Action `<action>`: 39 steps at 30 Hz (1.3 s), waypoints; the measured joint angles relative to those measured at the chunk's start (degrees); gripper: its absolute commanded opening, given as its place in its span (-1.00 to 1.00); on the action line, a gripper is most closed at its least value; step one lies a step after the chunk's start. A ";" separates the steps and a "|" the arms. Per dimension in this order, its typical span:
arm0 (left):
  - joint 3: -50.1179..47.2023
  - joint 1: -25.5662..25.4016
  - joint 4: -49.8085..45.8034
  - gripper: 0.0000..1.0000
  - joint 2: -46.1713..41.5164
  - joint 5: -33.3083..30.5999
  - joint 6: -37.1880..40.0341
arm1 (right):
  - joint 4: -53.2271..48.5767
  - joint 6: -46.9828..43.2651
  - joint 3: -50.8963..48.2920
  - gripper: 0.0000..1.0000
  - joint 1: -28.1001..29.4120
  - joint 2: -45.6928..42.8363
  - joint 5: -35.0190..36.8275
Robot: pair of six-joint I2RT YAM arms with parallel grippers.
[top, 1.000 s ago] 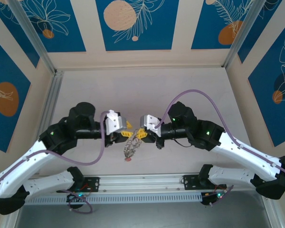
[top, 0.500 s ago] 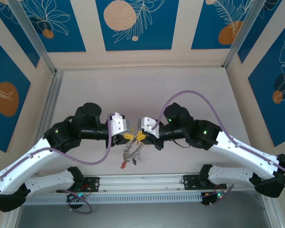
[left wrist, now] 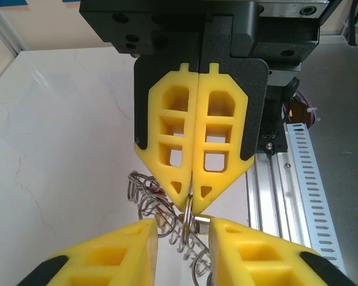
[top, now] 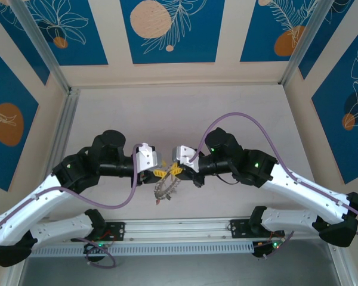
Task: Put the keys on the keyring
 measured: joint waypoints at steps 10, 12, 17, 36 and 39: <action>0.00 -0.26 0.22 -0.46 1.57 -0.04 0.04 | 0.04 0.00 0.07 -1.00 0.00 0.07 -0.02; 0.00 -0.26 0.22 -0.61 1.66 -0.09 0.07 | 0.04 0.00 0.07 -1.00 0.00 0.07 -0.13; -0.02 -0.61 0.31 -1.00 1.66 -0.11 0.20 | 0.04 -0.04 0.07 -1.00 -0.17 0.07 0.00; -8.04 -0.63 11.89 -1.00 -4.44 3.39 -5.40 | 1.57 0.07 0.04 -0.65 -0.17 -0.48 -1.95; -9.18 -0.61 14.19 -1.00 -5.18 4.48 -6.51 | 1.77 0.07 0.02 -0.66 -0.15 -1.07 -2.16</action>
